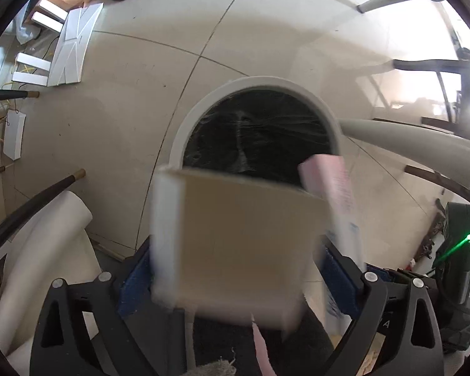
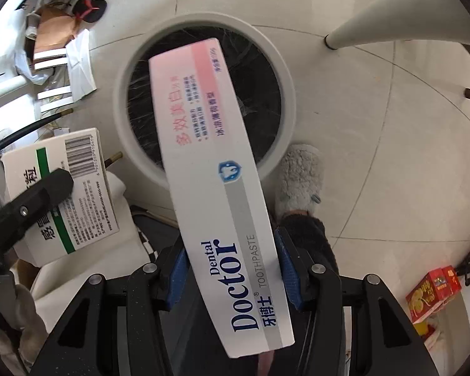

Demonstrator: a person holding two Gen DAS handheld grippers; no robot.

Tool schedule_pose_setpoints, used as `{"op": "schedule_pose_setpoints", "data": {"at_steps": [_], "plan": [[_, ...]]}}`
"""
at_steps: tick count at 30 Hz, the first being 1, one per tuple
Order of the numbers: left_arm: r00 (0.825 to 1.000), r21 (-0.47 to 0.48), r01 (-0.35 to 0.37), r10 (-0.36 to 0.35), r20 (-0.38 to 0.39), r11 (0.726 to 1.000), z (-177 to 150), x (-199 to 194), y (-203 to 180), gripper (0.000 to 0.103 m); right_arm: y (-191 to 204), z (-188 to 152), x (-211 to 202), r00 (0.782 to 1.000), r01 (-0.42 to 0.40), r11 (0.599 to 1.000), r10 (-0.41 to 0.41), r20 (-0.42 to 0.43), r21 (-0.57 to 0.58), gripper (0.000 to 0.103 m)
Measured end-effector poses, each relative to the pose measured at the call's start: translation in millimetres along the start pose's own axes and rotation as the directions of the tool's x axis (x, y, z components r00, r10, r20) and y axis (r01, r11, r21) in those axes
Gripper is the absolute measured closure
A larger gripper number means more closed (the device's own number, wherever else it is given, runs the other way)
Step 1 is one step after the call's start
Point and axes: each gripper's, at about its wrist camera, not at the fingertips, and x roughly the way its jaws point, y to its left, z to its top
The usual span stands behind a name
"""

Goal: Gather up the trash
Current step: 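Open both tools to drop the boxes into the bin, then raise both tools back toward the table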

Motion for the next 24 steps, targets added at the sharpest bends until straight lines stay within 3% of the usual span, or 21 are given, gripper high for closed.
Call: {"op": "schedule_pose_setpoints", "data": {"at_steps": [2,6,11,16,24], "plan": [[1.0,-0.005,-0.02,0.02,0.003,1.0,0,2,2,0.002,-9,11,10,1.0,-0.007,1.0,0.008,-0.017,0.01,0.048],[0.992,0.006,-0.118,0.117,0.042,0.993,-5,0,-1,0.002,-17,21,7,0.999,0.031,1.0,-0.031,0.026,0.007,0.021],[0.974,0.006,-0.21,0.209,0.084,0.978,-20,-17,2,0.002,-11,20,-16,0.987,0.118,0.993,-0.118,0.109,0.001,0.0],[0.954,0.009,-0.281,0.278,0.113,0.96,-43,-46,1,0.002,10,6,-46,0.968,0.178,0.984,-0.17,0.185,-0.024,0.0],[0.949,0.013,-0.282,0.277,0.149,0.959,-90,-117,-14,0.002,33,-40,-118,0.951,0.17,0.984,-0.151,0.27,-0.051,0.0]]}}
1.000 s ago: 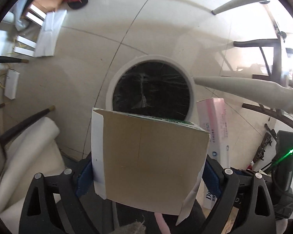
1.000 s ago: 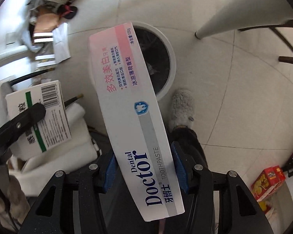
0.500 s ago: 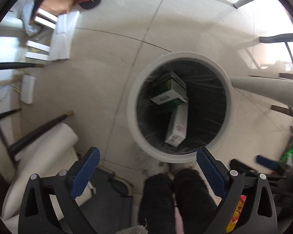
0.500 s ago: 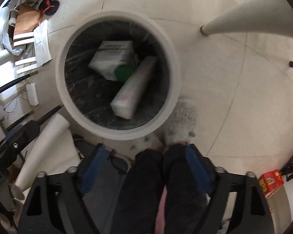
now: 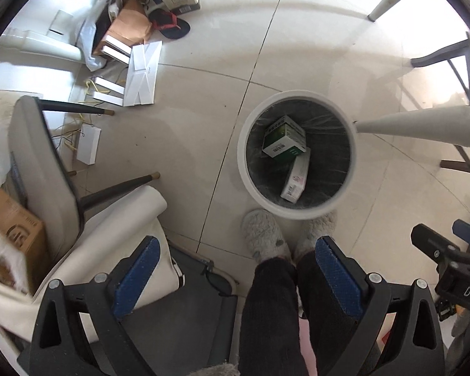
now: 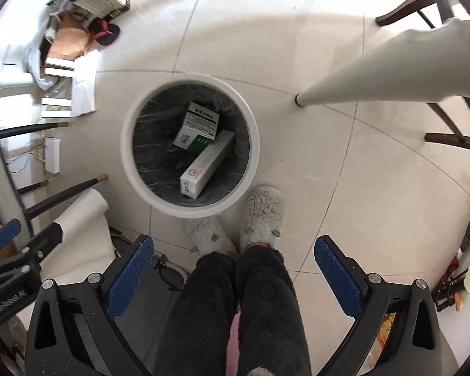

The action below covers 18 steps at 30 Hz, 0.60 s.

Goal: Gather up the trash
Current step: 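Raise both tools back toward the table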

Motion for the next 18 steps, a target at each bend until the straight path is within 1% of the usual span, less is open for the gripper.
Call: {"op": "schedule_pose_setpoints", "data": {"at_steps": [8,12,15,18], "plan": [[0.998,0.0,0.02,-0.02,0.056,1.0,-38,-99,5,0.002,6,-45,-111,0.999,-0.026,0.999,0.027,0.047,-0.026,0.0],[0.993,-0.014,0.041,-0.039,0.107,0.999,-55,-157,14,0.002,5,-71,-173,0.996,-0.057,0.998,0.058,0.065,-0.027,0.0],[0.984,-0.036,0.063,-0.056,0.168,0.997,-58,-203,24,0.002,3,-84,-225,0.99,-0.098,0.995,0.099,0.099,-0.02,0.0],[0.965,-0.047,0.078,-0.064,0.253,0.996,-46,-249,25,0.002,-3,-84,-282,0.975,-0.145,0.989,0.143,0.169,0.0,0.0]]}}
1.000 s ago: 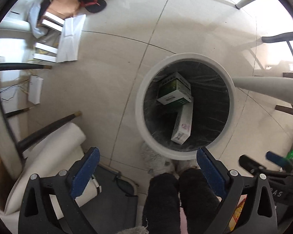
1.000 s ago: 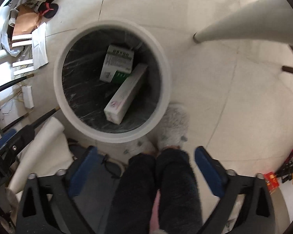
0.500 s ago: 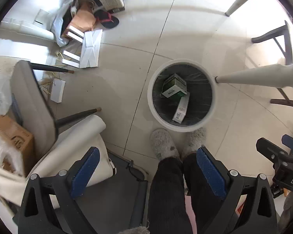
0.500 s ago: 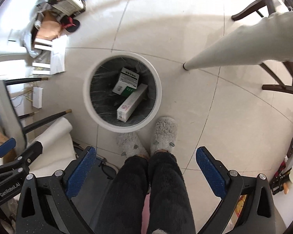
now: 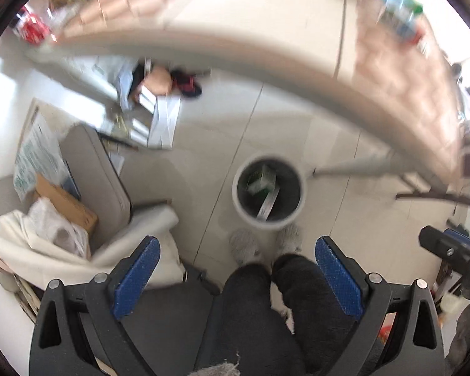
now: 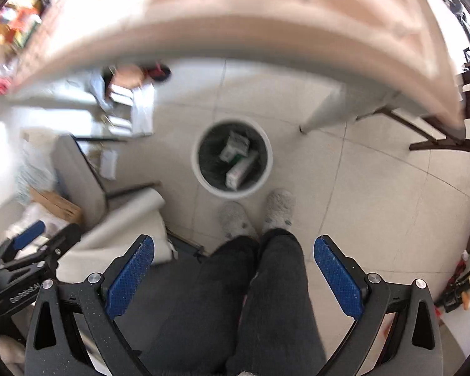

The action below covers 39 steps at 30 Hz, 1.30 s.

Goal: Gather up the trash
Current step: 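Raise both tools back toward the table, then grasp the cream medicine box with the left tool while the right tool grasps the juice carton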

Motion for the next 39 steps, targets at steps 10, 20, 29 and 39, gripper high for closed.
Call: {"op": "schedule_pose_setpoints", "data": {"at_steps": [10,20,29,39], "plan": [[0.967,-0.01,-0.167,0.165,0.193,0.986,103,-64,-42,0.0,11,130,-136,0.98,0.049,0.992,-0.025,0.2,-0.117,0.0],[0.955,-0.108,-0.292,0.297,0.03,0.95,196,-14,-81,0.0,61,304,-70,0.956,0.289,0.797,-0.264,0.125,-0.531,0.029],[0.963,-0.122,-0.27,0.268,-0.028,0.955,258,10,-110,0.0,48,351,-34,0.975,0.188,0.832,-0.222,-0.004,-0.522,0.063],[0.987,-0.042,-0.153,0.15,-0.064,0.987,370,50,-169,0.0,-42,392,-62,1.0,-0.007,0.998,0.007,-0.003,0.064,0.069]]}}
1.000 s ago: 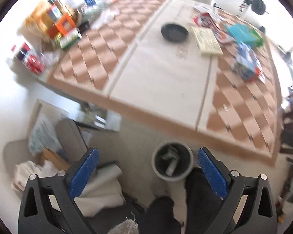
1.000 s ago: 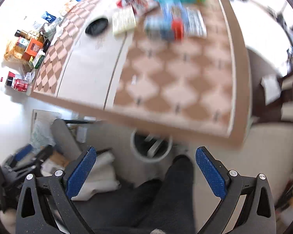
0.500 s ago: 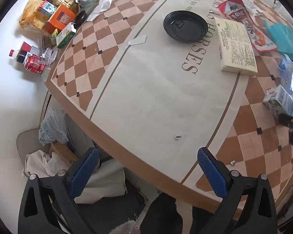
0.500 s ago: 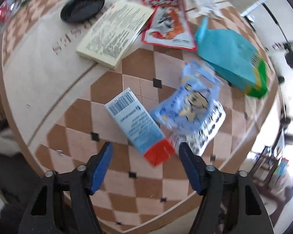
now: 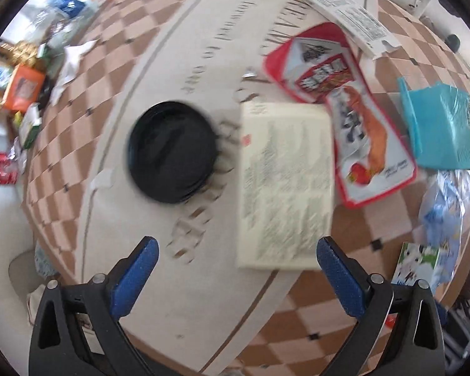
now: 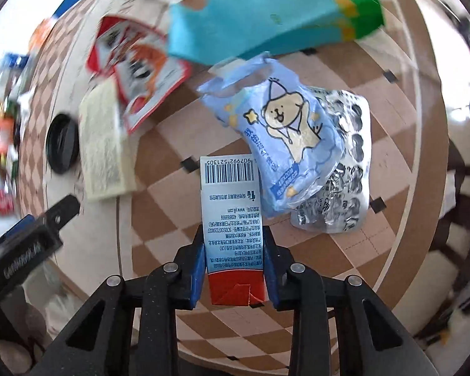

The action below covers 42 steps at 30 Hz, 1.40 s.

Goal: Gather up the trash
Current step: 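Grasp the cream medicine box with the left tool while the right tool grasps the juice carton, then carry the medicine box and juice carton down over the bin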

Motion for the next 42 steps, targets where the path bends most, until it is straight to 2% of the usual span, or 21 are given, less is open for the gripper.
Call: {"op": "schedule_pose_setpoints", "data": {"at_steps": [6,7,8,9,10,13,16,17,22,32,38,42], "plan": [[0.996,0.046,0.037,-0.033,-0.081,0.998,21,27,-24,0.001,-20,13,6,1.0,-0.014,0.998,0.015,-0.006,0.066,0.07],[0.996,0.049,0.039,-0.035,-0.08,0.998,22,29,-25,0.007,-22,17,5,1.0,-0.015,0.998,0.016,-0.009,0.067,0.07],[0.996,0.047,0.04,-0.036,-0.082,0.998,23,30,-25,0.027,-22,19,5,1.0,-0.014,0.998,0.014,-0.008,0.062,0.07],[0.995,0.033,0.066,-0.063,-0.078,0.997,24,30,-23,0.033,-23,20,5,1.0,-0.012,0.998,0.012,-0.008,0.056,0.07],[0.994,0.014,0.08,-0.078,-0.074,0.997,25,28,-21,0.033,-22,23,5,1.0,-0.011,0.999,0.011,-0.008,0.052,0.07],[0.997,0.019,0.057,-0.056,-0.05,0.998,21,23,-15,0.033,-30,36,2,1.0,-0.012,0.999,0.012,-0.004,0.036,0.07],[0.999,0.019,0.048,-0.048,-0.023,0.999,6,12,-8,0.033,-34,35,-1,1.0,-0.009,1.0,0.008,0.005,0.024,0.07],[0.999,0.019,0.034,-0.034,-0.006,0.999,-2,8,-4,0.033,-22,25,2,1.0,-0.007,1.0,0.007,0.008,0.022,0.07],[0.997,-0.004,0.002,-0.002,0.072,1.0,-49,-19,14,0.033,-21,3,-6,0.999,-0.019,1.0,0.018,0.036,0.019,0.07],[0.976,-0.08,0.034,-0.016,0.215,0.996,-148,-68,54,0.033,-1,-72,-38,0.991,-0.06,0.998,0.061,0.122,-0.013,0.07],[0.961,-0.075,0.094,-0.071,0.266,0.993,-205,-83,90,0.033,7,-146,-58,0.979,-0.102,0.995,0.103,0.175,-0.015,0.07],[0.958,-0.063,0.153,-0.132,0.255,0.986,-262,-80,115,0.033,9,-209,-59,0.973,-0.135,0.991,0.137,0.187,-0.022,0.07]]}}
